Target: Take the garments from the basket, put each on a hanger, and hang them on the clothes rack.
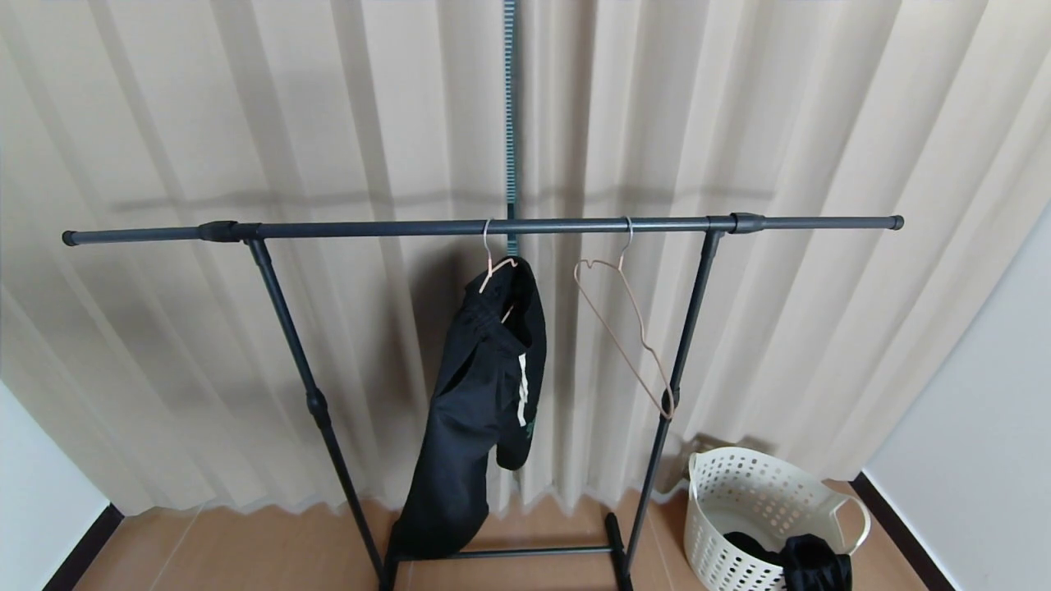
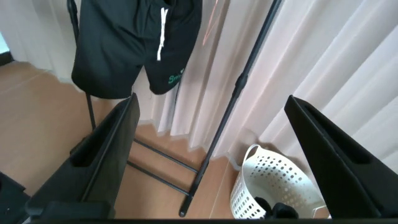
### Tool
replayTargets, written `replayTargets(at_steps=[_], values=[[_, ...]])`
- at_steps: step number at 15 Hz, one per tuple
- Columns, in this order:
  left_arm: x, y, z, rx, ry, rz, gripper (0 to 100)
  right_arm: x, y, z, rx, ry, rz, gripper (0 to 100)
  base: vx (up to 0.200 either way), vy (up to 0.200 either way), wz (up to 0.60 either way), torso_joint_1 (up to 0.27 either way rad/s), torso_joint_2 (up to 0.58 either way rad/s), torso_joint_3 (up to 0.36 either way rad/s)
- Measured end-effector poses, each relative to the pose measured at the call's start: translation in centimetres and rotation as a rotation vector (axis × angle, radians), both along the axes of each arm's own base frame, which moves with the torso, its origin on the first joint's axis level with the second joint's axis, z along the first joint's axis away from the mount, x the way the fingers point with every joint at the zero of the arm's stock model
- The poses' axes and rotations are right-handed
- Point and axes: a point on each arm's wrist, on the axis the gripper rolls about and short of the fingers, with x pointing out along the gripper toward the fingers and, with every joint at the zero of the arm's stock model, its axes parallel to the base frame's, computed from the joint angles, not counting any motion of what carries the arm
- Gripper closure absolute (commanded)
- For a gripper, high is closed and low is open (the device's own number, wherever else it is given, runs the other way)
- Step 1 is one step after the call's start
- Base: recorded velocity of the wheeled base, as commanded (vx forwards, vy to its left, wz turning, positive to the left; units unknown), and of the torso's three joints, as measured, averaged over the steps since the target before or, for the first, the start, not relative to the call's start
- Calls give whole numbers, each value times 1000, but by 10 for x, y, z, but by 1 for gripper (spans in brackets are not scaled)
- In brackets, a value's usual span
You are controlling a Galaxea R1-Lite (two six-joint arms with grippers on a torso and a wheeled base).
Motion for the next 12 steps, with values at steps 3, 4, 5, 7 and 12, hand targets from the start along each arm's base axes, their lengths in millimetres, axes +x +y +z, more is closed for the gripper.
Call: replayTargets(at_steps=[3, 4, 5, 7, 12], values=[[-12, 2, 0, 97, -115, 95, 0, -1, -1, 0, 0, -15, -35, 0, 0, 0, 0, 0, 0, 0], [-16, 2, 0, 117, -165, 116, 0, -1, -1, 0, 0, -19, -43, 0, 0, 0, 0, 0, 0, 0], [-21, 2, 0, 132, -213, 132, 0, -1, -1, 0, -1, -21, -62, 0, 0, 0, 0, 0, 0, 0], [-27, 2, -1, 147, -290, 162, 0, -1, -2, -1, -3, -21, -81, 0, 0, 0, 0, 0, 0, 0], [-32, -2, -3, -128, -374, 56, 0, 0, -2, -2, 14, -11, -88, 0, 0, 0, 0, 0, 0, 0]])
